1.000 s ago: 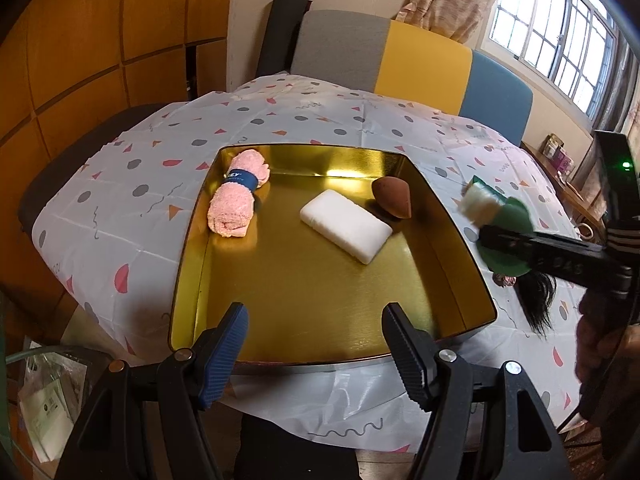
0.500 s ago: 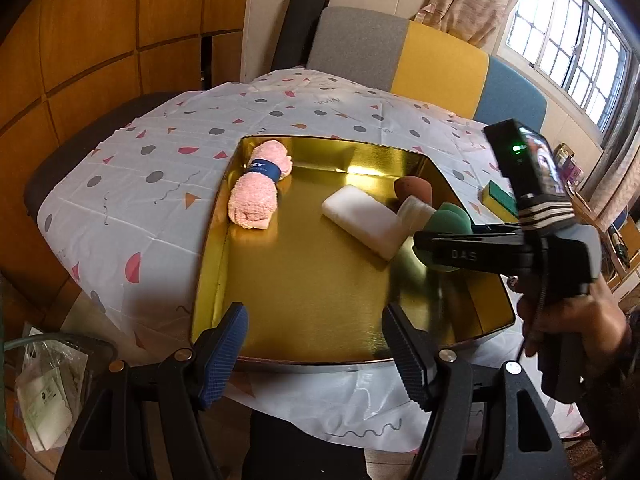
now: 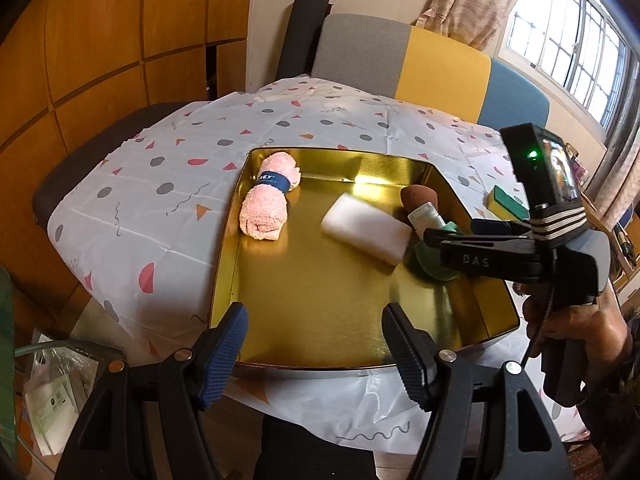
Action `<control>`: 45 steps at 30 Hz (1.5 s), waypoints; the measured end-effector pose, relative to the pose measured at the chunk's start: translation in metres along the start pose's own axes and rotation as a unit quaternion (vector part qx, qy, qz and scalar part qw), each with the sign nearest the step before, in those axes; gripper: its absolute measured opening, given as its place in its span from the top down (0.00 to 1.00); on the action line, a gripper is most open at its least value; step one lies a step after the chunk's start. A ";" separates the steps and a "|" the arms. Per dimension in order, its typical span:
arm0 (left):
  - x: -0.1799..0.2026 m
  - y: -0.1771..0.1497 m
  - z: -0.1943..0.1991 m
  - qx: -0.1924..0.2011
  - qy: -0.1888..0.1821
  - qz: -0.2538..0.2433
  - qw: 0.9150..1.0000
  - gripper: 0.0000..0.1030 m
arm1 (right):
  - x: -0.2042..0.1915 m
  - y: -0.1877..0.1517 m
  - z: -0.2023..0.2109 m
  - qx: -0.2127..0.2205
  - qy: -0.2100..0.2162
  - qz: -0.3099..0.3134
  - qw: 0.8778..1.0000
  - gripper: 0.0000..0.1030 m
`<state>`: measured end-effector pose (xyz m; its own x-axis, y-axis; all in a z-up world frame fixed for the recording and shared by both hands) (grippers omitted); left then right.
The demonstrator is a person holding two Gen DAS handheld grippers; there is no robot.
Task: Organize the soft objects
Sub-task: 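Open the right gripper to drop the green hat in the tray, then grasp the pink satin scrunchie with the left gripper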
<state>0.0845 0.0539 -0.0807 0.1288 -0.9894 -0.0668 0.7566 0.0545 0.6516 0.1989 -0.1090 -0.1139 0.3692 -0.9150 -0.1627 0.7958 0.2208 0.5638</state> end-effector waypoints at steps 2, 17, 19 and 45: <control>0.002 0.000 0.002 0.002 0.000 -0.004 1.000 0.32 | 0.001 0.000 0.009 0.012 0.002 -0.005 1.000 0.28; 0.024 0.001 0.016 0.015 -0.003 -0.034 0.999 0.32 | 0.032 -0.018 0.080 0.083 -0.008 -0.034 0.996 0.22; 0.031 0.002 0.017 0.015 -0.006 -0.041 0.999 0.32 | 0.042 -0.022 0.091 0.091 -0.014 -0.040 0.995 0.18; 0.156 0.009 0.049 0.018 -0.109 -0.156 0.982 0.33 | 0.275 -0.164 0.224 0.152 -0.182 -0.245 0.940 0.13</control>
<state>0.0796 -0.1069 -0.0481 -0.2484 -0.9627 -0.1069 0.7141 -0.2565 0.6514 0.0628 -0.4723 -0.0696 -0.2379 -0.9492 -0.2060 0.6339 -0.3125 0.7075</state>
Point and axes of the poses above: each gripper's, at about its wrist camera, not at the fingertips, and z roughly against the way its jaws point, x to its right, y to its top, the point moved 7 cm from there along -z, roughly the way its jaws point, and after that the axes turned 14 degrees about y, right-handed, at the moved point
